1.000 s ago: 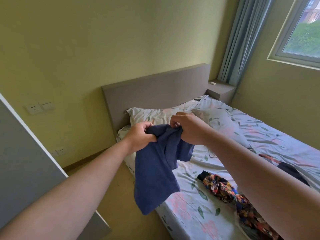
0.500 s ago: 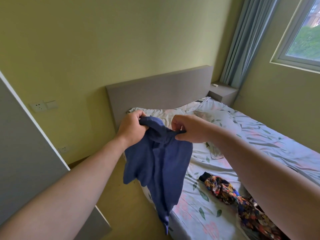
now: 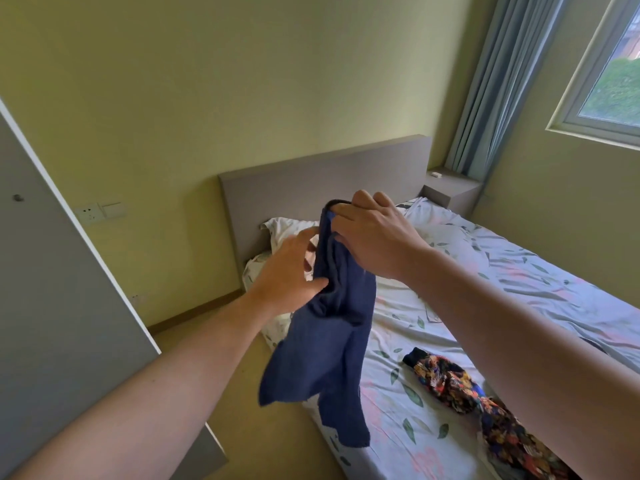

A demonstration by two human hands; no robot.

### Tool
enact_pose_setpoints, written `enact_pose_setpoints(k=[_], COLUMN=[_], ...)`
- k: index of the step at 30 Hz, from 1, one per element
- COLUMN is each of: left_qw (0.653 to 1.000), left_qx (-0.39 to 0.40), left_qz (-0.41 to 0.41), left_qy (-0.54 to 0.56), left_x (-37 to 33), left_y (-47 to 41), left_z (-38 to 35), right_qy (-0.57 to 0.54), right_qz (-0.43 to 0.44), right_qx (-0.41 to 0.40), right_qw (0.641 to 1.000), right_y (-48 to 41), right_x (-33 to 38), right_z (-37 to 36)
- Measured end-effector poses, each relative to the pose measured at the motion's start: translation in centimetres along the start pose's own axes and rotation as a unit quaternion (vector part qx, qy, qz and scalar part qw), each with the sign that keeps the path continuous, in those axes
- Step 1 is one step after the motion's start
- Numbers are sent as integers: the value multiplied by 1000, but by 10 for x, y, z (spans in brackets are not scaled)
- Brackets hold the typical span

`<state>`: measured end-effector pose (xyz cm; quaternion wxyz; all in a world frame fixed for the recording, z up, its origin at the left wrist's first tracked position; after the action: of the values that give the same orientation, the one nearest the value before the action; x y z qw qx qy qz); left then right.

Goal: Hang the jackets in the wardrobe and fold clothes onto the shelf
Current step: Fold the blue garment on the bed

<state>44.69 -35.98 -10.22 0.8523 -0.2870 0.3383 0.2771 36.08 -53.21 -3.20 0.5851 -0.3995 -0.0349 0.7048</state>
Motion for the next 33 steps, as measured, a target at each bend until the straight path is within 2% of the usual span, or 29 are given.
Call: enact_pose_setpoints(k=[2,4,6,9,12,16,19,22,25,28,33], left_qw=[995,990,992,993,993,971,951,966,990,994,973], left_qx=[-51,-91,-86,-28,51,120,112,68,35,-15,-73], left_qz=[-68,-97,-88,-116,-67,16,43,47,-2,-90,-208], left_qy=[-51,-44,4,-25,-85,-205,-285,-245,-134,-52,-68], left_x=[-3,-2,-1,2,11,27,37,29,-1,-36,-80], left_y=[3,6,6,6,4,1,-12,-39,-66,-84,-102], left_z=[-6,-11,-16,-22,-29,-36,-20,25,73,103,127], right_qy=[4,10,13,5,7,7,33,47,44,50,33], right_qz=[-3,-14,-28,-47,-61,-91,-111,-149,-199,-237,-273], right_qx=[-8,-2,-2,0,7,-12,10,54,97,102,106], right_qw=[1000,1000,1000,999,998,996,993,986,974,965,956], right_y=[-2,-2,-1,0,3,8,14,24,30,30,27], right_x=[-1,-2,-4,-8,-11,-18,-34,-60,-84,-99,-114], right_z=[1,3,3,4,6,11,11,14,22,34,57])
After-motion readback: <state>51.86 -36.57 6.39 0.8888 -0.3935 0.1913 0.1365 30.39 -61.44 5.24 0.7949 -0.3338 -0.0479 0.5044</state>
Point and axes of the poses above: each hand's wrist, its own y-axis away from the middle knuckle, its own z-axis out of the back of the hand, x = y × z, the point moved 1 cm from there along -y, towards the middle knuckle, and after that the axes turned 8 degrees about y, right-handed, at the moved point
